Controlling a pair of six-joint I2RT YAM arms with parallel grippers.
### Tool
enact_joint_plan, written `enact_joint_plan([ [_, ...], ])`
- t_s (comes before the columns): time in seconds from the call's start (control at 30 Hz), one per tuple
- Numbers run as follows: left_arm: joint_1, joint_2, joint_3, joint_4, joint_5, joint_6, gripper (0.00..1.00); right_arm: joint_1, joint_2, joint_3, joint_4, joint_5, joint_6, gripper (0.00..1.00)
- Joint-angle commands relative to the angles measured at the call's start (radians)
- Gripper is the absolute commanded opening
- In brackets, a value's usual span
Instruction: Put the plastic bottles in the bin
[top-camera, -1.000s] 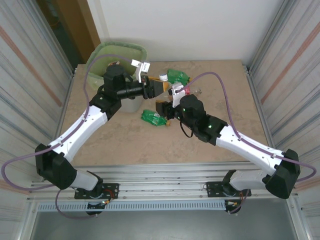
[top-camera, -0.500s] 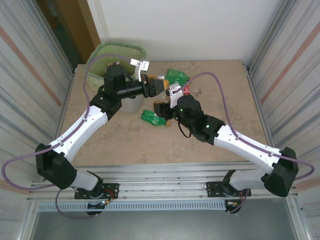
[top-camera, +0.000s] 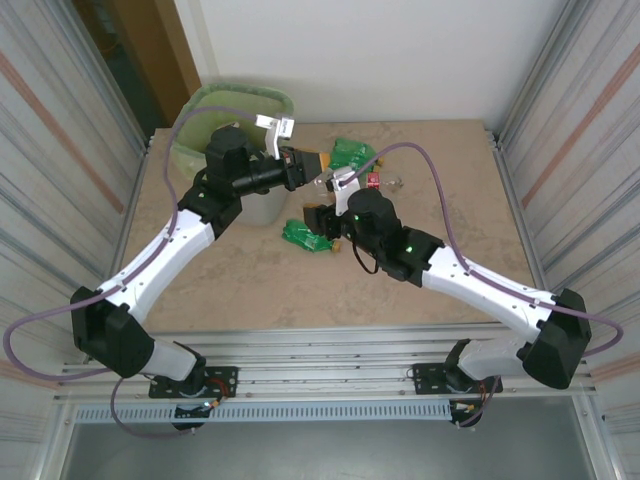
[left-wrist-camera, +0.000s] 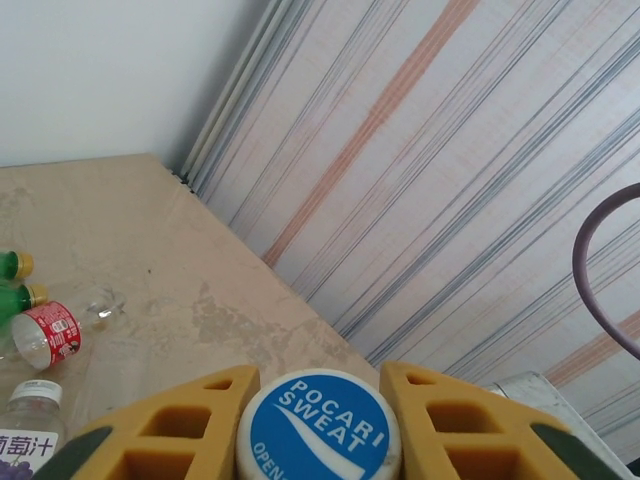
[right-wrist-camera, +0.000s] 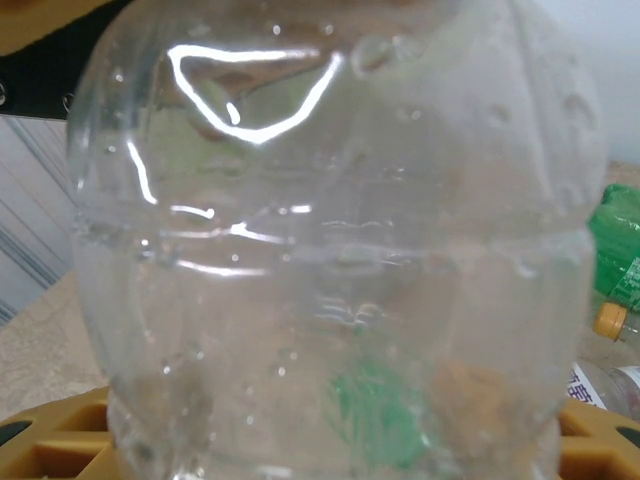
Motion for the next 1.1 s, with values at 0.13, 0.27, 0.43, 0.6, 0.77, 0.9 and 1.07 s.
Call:
enact_joint_plan([
  [0.13,0.019,-0.022,0.038,0.011,-0.009,0.025,0.0,0.008,-0.006,0.041,0.0,0.033,-0.016,0.69],
  [0.27,0.063,-0.019,0.086,0.006,-0.019,0.04,0.0,0.008,-0.034,0.019,0.001,0.06,-0.005,0.88],
  [0.43,0.149,0.008,0.176,0.023,-0.03,0.022,0.0,0.008,-0.088,-0.027,0.017,0.084,0.019,0.98],
  [0.6,0.241,0.067,0.296,0.021,-0.04,0.009,0.0,0.008,-0.116,-0.047,-0.006,0.134,0.044,0.98],
  [0.77,0.333,0.138,0.423,-0.045,-0.082,0.064,0.0,0.008,-0.128,-0.059,-0.038,0.178,0.073,0.98],
  [0.9,0.4,0.188,0.482,-0.086,-0.138,0.105,0.0,0.002,-0.119,-0.052,-0.095,0.273,0.131,0.98],
  [1.07,0.451,0.245,0.529,-0.145,-0.2,0.163,0.0,-0.064,-0.111,-0.048,-0.191,0.306,0.271,0.98],
])
